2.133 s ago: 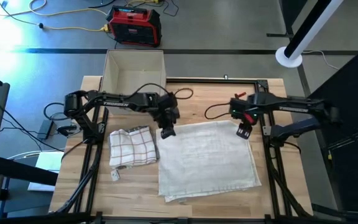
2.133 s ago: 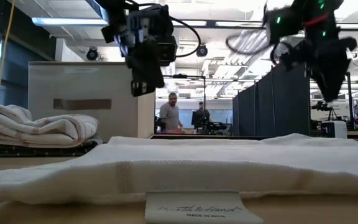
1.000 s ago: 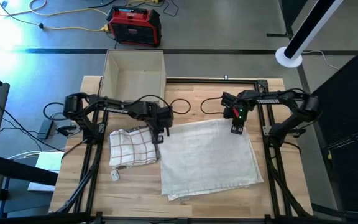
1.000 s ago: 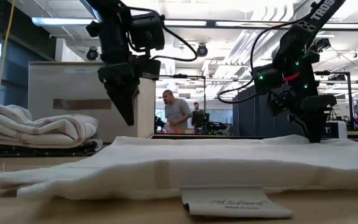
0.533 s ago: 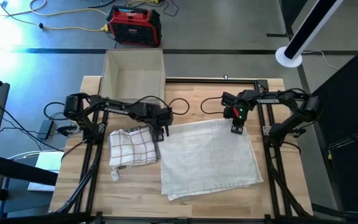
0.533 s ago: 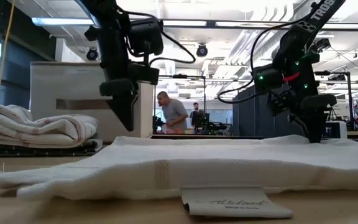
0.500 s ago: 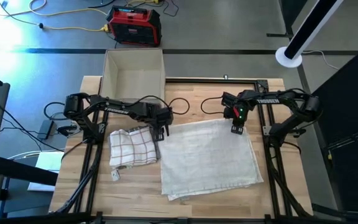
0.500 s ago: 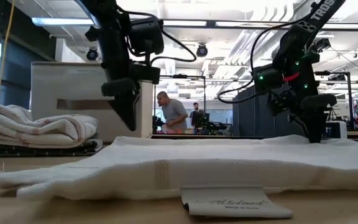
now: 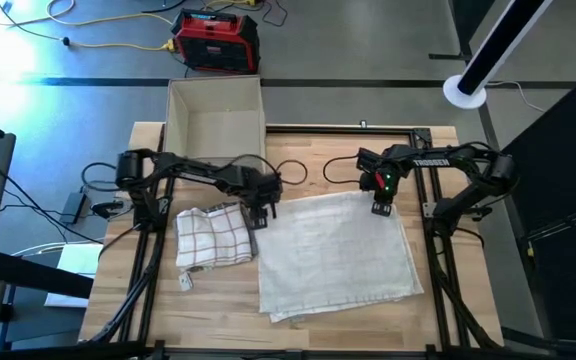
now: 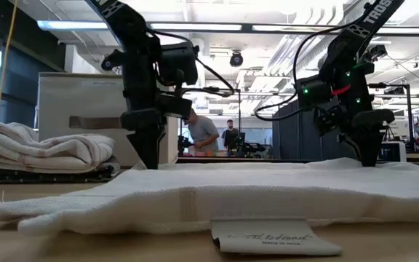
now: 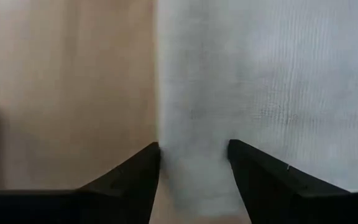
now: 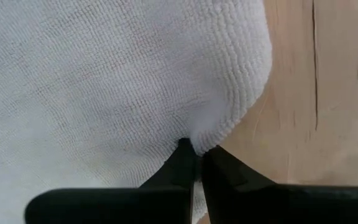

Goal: Fold towel
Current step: Fold the white towel

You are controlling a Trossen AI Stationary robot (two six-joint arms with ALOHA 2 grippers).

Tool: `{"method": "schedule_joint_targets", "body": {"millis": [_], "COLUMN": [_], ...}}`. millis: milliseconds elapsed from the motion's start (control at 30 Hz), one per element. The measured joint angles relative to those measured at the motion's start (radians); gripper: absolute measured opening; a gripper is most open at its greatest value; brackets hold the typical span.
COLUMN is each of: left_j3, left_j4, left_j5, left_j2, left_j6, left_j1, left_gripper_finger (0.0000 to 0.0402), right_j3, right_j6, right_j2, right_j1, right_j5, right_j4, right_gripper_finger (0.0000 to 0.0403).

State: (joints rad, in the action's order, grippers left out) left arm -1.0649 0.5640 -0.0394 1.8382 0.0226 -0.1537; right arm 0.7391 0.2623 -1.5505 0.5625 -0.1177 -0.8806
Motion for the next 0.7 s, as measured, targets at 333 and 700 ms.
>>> {"method": "schedule_joint_targets", "body": {"millis": [333, 700], "left_j3": [0.000, -0.083], "left_j4": [0.016, 0.239], "left_j5": [0.050, -0.166], "left_j2": [0.002, -0.108], "left_j6": [-0.076, -0.151], "left_j1": [-0.005, -0.007], "left_gripper_finger": [0.0069, 0.0008], "right_j3": [0.000, 0.065], "right_j6": [0.004, -0.106], "right_j2": [0.002, 0.189], "right_j1": [0.000, -0.002], "right_j5": [-0.016, 0.076], "right_j4": [-0.004, -0.112], "right_gripper_finger": [0.0004, 0.0000]}}
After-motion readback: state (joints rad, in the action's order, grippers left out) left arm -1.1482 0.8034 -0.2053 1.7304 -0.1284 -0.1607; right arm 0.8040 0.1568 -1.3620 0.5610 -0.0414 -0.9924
